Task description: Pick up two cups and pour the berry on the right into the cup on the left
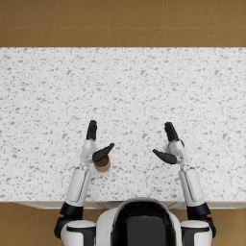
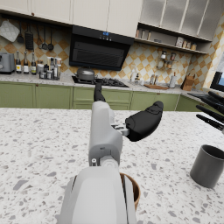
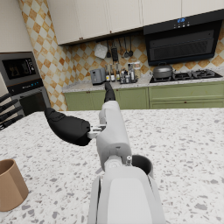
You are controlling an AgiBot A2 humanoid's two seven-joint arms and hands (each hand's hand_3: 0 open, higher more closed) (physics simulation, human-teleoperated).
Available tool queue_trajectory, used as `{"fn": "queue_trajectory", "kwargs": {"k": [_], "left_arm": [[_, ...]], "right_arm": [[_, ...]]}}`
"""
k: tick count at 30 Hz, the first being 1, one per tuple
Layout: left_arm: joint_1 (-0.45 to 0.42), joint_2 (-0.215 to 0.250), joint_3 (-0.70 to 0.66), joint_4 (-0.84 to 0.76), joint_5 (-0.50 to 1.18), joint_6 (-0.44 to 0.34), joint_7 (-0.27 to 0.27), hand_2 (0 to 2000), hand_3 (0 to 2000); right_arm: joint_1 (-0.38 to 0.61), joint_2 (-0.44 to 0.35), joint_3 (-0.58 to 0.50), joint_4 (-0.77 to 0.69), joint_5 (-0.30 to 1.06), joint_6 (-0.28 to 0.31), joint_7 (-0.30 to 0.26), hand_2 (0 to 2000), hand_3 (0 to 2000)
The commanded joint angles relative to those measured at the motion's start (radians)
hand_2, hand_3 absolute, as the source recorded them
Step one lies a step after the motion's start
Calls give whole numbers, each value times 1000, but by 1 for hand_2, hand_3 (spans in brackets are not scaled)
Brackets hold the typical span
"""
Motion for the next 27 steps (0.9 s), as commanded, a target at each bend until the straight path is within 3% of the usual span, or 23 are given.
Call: {"fn": "queue_trajectory", "kwargs": {"k": [1,15,17,18,27], "left_arm": [[0,0,0,0,0,0,0,0,0],[2,1,30,16,0,0,0,0,0],[-19,-3,-13,-8,0,-49,-49,0,0],[-94,-36,-33,-46,0,-64,-64,0,0],[-150,-34,-76,-77,273,-99,-99,0,0]], "right_arm": [[0,0,0,0,0,0,0,0,0],[2,-1,30,-16,0,0,0,0,0],[-15,2,11,23,0,-48,49,0,0],[-70,22,-60,57,0,-63,64,0,0],[-144,17,-182,60,282,-98,99,0,0]]}}
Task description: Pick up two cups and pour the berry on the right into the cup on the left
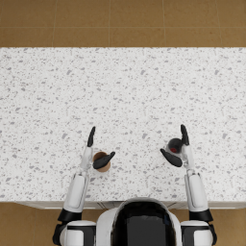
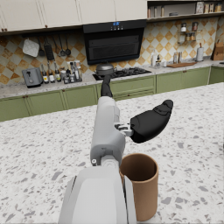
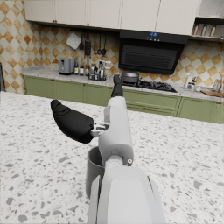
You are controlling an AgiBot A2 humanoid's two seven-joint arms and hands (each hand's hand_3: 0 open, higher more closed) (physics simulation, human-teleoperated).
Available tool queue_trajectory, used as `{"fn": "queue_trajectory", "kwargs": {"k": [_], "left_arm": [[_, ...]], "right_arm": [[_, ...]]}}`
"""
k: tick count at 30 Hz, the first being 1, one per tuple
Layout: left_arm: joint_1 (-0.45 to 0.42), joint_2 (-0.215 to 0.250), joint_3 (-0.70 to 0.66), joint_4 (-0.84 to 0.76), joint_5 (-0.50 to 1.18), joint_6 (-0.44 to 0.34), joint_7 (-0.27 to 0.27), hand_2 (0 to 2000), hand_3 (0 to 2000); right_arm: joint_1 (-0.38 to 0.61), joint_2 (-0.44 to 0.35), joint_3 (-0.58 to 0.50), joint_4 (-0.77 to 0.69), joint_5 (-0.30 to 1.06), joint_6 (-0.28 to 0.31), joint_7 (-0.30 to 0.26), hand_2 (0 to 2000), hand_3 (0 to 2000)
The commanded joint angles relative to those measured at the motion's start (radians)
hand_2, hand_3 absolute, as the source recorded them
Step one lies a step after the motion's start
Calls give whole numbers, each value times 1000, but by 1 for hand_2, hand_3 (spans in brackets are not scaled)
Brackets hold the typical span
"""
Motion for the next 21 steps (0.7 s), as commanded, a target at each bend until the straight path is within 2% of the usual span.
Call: {"fn": "queue_trajectory", "kwargs": {"k": [1,7,16,21], "left_arm": [[-46,-17,-29,-18,16,-1,-1,0,0],[-170,-55,-41,-58,52,-2,-2,0,0],[-310,-89,-73,-76,57,-2,-2,0,0],[-331,-86,-63,-32,57,-2,-2,0,0]], "right_arm": [[-45,6,-82,11,23,-1,1,0,0],[-112,2,-106,23,72,-2,2,0,0],[-200,-4,-102,-8,80,-2,2,0,0],[-222,-11,-105,-36,80,-2,2,0,0]]}}
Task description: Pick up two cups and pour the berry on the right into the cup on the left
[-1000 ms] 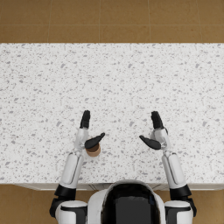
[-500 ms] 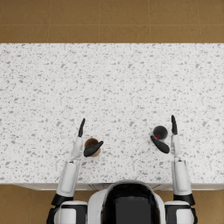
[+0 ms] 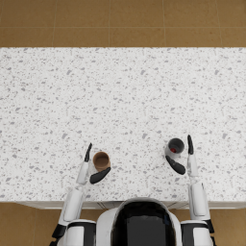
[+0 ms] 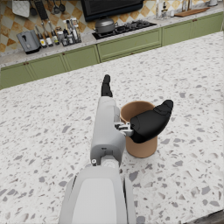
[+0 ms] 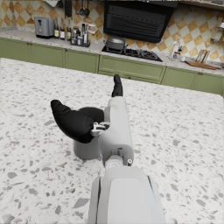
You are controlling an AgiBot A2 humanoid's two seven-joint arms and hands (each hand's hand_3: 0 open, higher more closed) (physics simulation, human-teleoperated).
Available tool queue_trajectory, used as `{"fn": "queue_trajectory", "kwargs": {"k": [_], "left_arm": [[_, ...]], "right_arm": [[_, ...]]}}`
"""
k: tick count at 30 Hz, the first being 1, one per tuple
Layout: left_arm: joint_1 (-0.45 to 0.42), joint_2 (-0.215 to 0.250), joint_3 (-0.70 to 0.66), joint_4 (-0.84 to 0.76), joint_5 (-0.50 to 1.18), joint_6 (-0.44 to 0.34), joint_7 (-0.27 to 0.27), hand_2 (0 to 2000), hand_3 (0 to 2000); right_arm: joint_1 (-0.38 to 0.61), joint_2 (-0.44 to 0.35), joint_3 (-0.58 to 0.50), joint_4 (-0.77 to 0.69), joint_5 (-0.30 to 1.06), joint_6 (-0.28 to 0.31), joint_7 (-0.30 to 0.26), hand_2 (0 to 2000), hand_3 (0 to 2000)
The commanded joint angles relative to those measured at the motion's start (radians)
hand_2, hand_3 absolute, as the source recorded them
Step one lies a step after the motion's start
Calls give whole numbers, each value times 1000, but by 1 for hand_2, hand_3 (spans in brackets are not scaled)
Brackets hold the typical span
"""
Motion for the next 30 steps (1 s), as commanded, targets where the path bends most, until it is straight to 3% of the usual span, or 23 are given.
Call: {"fn": "queue_trajectory", "kwargs": {"k": [1,13,24,30], "left_arm": [[-18,-5,-12,29,0,0,0,0,0],[13,35,15,143,0,0,0,0,0],[68,81,28,246,-1,-15,-2,0,0],[57,91,52,234,0,-7,-1,0,0]], "right_arm": [[-15,0,-6,-19,0,0,0,0,0],[53,-34,16,-213,0,0,0,0,0],[103,-64,23,-332,0,0,0,0,0],[117,-79,40,-357,0,0,0,0,0]]}}
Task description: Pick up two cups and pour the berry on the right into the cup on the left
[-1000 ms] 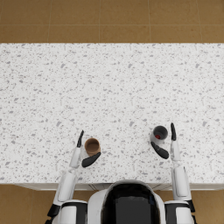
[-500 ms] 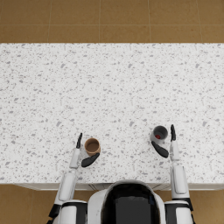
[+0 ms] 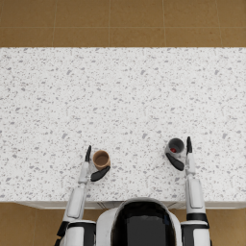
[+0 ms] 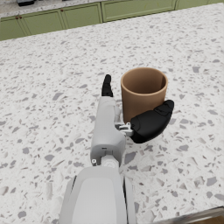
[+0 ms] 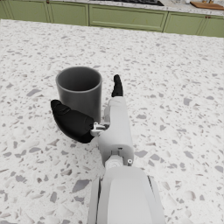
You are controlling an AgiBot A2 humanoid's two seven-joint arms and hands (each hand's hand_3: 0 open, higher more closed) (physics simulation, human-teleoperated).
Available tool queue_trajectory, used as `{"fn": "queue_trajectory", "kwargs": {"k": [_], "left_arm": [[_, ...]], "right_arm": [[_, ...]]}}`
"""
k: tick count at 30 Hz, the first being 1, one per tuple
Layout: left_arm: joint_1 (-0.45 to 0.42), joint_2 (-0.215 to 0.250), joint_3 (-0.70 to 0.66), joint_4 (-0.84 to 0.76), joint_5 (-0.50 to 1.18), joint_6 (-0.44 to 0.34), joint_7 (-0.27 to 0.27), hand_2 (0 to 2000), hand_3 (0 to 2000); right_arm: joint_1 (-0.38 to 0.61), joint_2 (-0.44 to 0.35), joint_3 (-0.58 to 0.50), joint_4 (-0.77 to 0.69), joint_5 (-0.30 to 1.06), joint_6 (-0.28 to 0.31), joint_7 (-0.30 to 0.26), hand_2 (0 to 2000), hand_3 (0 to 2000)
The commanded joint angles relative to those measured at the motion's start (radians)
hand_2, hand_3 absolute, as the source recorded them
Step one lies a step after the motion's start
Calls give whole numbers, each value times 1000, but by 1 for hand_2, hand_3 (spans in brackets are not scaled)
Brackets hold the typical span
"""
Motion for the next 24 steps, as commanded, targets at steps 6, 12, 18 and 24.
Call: {"fn": "queue_trajectory", "kwargs": {"k": [6,12,18,24], "left_arm": [[21,22,23,5,0,6,1,0,0],[43,43,26,45,0,6,1,0,0],[25,48,6,-1,0,-25,2,2000,1280],[50,70,27,-19,0,-24,-2,2000,1280]], "right_arm": [[48,-20,26,-36,0,0,0,0,0],[69,-36,25,-63,0,0,0,0,0],[73,-45,5,-70,0,100,-3,2000,1280],[56,-52,-16,38,0,114,4,2000,1280]]}}
